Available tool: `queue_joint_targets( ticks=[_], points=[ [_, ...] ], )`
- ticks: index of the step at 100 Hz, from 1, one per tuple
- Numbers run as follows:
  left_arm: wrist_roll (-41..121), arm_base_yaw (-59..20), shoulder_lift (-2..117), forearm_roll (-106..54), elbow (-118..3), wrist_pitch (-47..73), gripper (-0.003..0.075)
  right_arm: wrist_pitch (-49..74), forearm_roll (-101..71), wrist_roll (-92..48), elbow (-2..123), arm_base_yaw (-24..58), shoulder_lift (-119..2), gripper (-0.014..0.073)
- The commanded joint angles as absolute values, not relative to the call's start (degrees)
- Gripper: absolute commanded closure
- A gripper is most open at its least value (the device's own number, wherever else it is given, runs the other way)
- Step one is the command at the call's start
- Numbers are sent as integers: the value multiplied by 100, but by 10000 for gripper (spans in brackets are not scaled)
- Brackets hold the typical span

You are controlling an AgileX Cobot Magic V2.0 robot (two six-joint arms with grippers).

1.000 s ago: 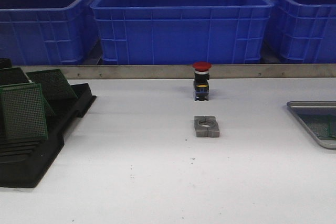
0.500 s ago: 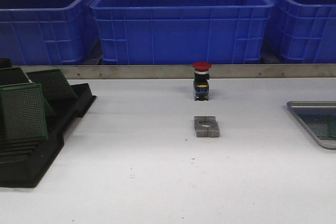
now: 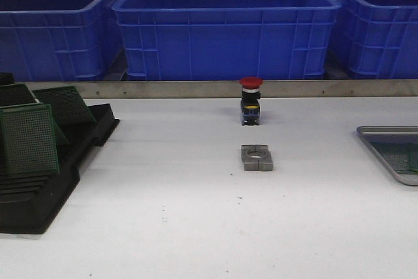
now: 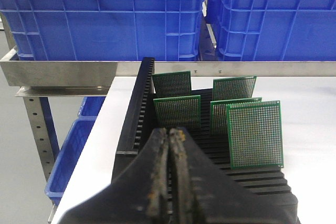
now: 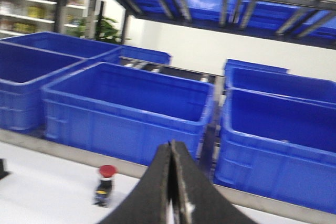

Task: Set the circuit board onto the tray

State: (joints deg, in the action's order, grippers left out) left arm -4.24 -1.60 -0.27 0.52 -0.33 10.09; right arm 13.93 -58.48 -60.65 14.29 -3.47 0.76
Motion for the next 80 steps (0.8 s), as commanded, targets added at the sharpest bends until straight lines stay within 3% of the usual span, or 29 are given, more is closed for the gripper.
queue_joint_targets(
  ticks=[1,33,41,80],
  points=[
    [-481,-143,-222,48,147,526,737,654,-5255,-5489,1434,-339,28,655],
    [-481,-143,-222,48,147,526,737,0,0,0,190,-339,28,655],
    [-481,-143,-222,48,147,526,737,-365,356,391,-210,-334,49,655],
    [-481,-143,-212,48,147,536,737,372,428,362,-174,-157,177,655]
  ],
)
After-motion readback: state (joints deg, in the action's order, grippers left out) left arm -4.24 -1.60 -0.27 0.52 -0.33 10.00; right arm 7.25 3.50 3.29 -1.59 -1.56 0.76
